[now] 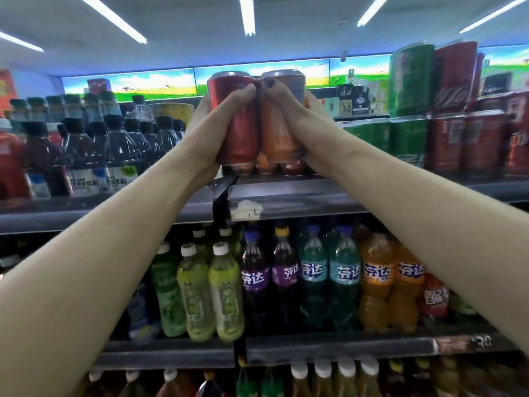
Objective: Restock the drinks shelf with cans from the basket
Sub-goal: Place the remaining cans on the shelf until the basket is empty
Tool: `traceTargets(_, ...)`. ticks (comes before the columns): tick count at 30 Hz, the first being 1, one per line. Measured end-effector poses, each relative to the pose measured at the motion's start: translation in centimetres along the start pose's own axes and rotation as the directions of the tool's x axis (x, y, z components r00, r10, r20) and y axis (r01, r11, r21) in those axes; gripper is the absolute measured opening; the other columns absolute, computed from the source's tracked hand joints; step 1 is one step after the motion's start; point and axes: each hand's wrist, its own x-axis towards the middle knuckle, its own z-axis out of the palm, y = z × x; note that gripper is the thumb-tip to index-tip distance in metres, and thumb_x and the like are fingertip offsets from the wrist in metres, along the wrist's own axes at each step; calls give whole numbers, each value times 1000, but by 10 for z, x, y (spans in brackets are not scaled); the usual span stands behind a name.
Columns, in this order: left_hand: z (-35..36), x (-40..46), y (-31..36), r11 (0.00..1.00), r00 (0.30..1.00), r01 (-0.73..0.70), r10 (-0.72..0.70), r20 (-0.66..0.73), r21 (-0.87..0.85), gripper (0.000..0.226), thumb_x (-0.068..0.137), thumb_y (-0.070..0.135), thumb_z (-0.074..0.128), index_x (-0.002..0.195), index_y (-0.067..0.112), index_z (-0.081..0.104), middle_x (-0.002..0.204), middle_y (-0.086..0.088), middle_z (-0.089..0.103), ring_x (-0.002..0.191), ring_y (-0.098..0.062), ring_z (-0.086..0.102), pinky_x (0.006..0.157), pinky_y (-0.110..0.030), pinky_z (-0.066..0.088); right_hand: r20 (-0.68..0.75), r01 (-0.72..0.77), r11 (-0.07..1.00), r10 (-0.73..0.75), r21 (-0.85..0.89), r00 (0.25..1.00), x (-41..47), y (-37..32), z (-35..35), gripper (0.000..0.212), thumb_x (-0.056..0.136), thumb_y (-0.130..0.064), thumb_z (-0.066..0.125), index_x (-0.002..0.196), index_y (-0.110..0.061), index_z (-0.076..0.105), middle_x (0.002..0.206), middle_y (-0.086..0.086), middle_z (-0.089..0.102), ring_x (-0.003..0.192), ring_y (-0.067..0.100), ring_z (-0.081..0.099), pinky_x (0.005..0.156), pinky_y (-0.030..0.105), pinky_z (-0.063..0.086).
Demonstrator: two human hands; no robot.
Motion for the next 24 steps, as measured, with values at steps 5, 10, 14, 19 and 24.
traceTargets(5,-19,32,-30,998,998,60,-60,12,-16,53,85,37,82,131,20,60,123,-14,72,104,-30,76,78,-51,63,52,-52,999,53,-13,997,29,36,1,61,87,-53,73,131,-14,60,114,14,75,99,33,75,81,50,62)
traceTargets(10,-29,47,-57,983,984,175,-173,35,-48,63,82,42,85,135,19,60,119,-13,75,101,-33,77,77,-51,63,116,-137,989,143,-63,983,40,60,-1,67,87,-56,70,138,-14,55,122,15,73,110,34,72,94,58,57)
traceTargets(14,-33,53,-66,963,961,265,-261,89,-40,72,79,48,85,139,16,60,123,-16,75,107,-36,75,83,-54,62,173,-194,974,212,-117,962,41,63,-6,52,102,-50,51,135,-11,57,123,15,73,112,31,72,97,49,58)
traceTargets(19,-36,55,-64,948,941,320,-316,123,-7,77,75,50,86,139,17,59,121,-16,75,104,-35,76,82,-50,62,219,-199,942,262,-272,940,39,59,-15,54,100,-56,47,141,-20,51,125,6,73,115,22,71,101,42,55)
traceTargets(24,-35,52,-65,952,946,300,-305,111,59,79,71,50,89,138,21,58,118,-15,76,102,-35,77,83,-55,62,185,-231,918,301,-322,936,37,48,-29,34,97,-45,62,122,-22,65,115,-1,77,103,12,74,88,31,60)
